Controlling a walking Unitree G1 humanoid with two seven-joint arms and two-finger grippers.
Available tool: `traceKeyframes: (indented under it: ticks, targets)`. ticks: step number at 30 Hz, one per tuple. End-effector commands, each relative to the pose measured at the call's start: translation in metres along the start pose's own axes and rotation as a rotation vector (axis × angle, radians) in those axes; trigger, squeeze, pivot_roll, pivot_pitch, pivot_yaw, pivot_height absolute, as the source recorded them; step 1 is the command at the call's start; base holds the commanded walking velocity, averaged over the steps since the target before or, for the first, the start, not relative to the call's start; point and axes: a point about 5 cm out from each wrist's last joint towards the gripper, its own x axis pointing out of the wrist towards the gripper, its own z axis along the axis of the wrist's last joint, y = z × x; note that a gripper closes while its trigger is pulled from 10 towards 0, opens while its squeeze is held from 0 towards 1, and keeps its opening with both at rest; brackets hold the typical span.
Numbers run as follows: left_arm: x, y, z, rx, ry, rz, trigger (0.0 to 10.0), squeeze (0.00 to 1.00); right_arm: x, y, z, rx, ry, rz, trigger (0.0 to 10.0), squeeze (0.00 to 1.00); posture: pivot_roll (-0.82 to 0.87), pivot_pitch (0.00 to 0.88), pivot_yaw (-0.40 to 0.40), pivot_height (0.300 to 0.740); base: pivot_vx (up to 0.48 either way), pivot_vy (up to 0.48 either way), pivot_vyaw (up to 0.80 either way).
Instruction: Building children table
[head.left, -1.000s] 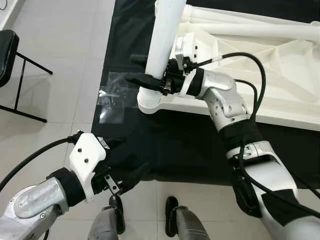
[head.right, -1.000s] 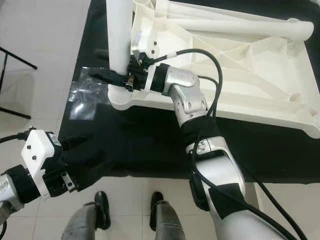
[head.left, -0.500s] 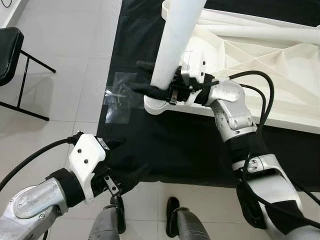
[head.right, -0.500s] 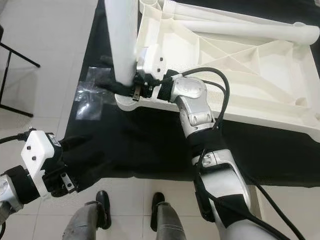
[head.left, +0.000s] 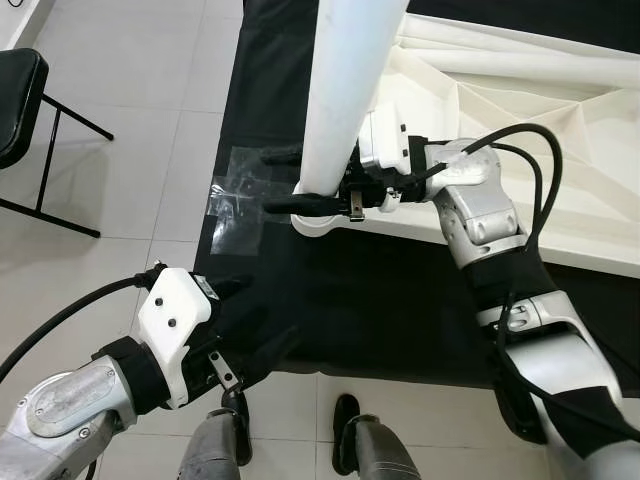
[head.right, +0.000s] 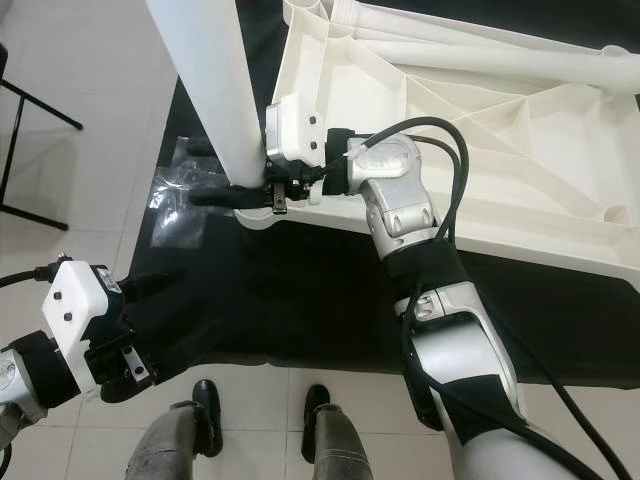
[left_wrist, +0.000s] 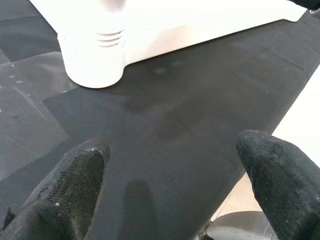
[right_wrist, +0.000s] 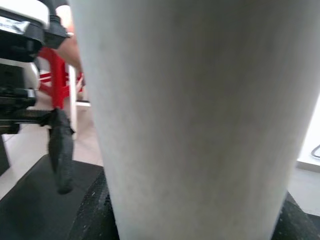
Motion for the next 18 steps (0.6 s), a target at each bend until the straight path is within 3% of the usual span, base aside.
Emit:
traceKeyframes:
  ticks: [1,6,10,11,18]
  targets:
    - [-0.001,-0.004,-0.003,-0.013,0.017,-0.024,10.0,0.00,-0.003,0.025,-0.042,0.217,0.130,0.101,10.0,0.00,0.13,0.466,-0.091,0.740,0.000,0.000,0.00]
    - [-0.001,-0.005,-0.003,-0.013,0.015,-0.023,10.0,0.00,0.004,0.018,-0.035,0.254,0.080,0.099,10.0,0.00,0.13,0.467,-0.093,0.740,0.000,0.000,0.00]
    - [-0.001,-0.005,-0.003,-0.013,0.015,-0.022,10.0,0.00,0.008,0.012,-0.034,0.290,0.044,0.049,10.0,0.00,0.13,0.468,-0.095,0.740,0.000,0.000,0.00]
    - [-0.001,-0.006,-0.003,-0.014,0.014,-0.022,10.0,0.00,0.011,0.005,-0.037,0.334,0.029,-0.034,10.0,0.00,0.13,0.468,-0.095,0.740,0.000,0.000,0.00]
    - [0.000,-0.006,-0.003,-0.014,0.014,-0.023,10.0,0.00,0.010,0.003,-0.042,0.379,0.016,-0.095,10.0,0.00,0.13,0.468,-0.095,0.740,0.000,0.000,0.00]
